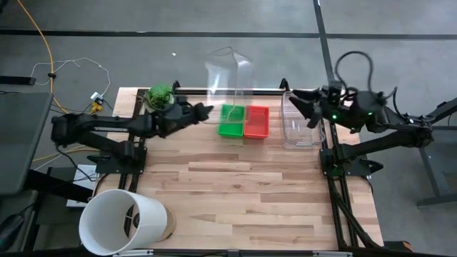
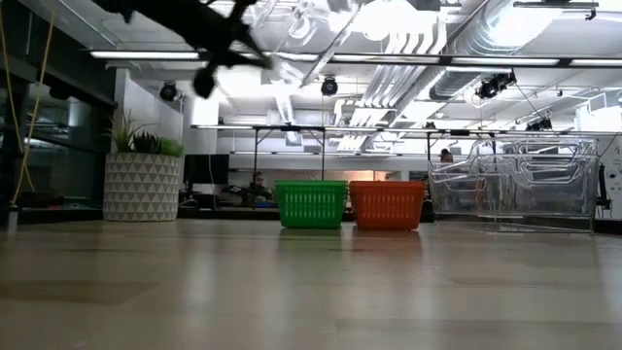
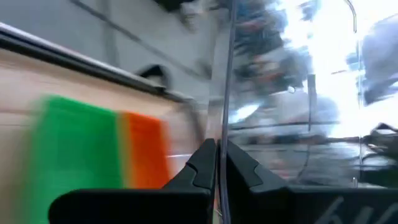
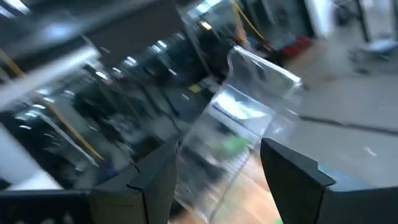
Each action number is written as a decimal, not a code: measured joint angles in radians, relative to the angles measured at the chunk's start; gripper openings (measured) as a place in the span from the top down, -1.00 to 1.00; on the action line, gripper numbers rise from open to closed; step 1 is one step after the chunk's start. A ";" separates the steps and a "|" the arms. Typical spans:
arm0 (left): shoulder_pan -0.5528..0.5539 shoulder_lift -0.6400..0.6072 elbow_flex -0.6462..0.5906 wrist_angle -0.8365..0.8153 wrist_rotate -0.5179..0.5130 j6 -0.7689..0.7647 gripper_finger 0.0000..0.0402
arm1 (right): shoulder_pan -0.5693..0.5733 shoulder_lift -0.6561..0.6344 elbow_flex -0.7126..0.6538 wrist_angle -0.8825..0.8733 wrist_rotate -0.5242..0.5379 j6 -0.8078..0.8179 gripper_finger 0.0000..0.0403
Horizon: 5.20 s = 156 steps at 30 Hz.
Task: Stack baskets by color
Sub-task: Stack the left transparent bin on the right transparent bins
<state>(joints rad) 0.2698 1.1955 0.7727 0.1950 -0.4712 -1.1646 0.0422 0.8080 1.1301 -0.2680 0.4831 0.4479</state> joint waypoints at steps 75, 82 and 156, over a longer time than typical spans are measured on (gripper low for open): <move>-0.065 1.071 1.274 -0.596 0.075 0.117 1.00 | -0.003 0.010 0.000 0.219 -0.017 -0.117 -0.06; -0.075 1.071 1.283 -0.712 0.021 0.092 1.00 | -0.003 0.010 0.000 0.216 -0.017 -0.117 -0.06; -0.007 0.116 0.537 -0.071 0.451 0.870 0.21 | -0.120 0.026 0.022 -0.321 0.173 -0.007 -0.06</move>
<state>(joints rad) 0.2626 1.3119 1.3102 0.1241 -0.0204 -0.2950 -0.0779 0.8336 1.1523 -0.5887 0.6558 0.4405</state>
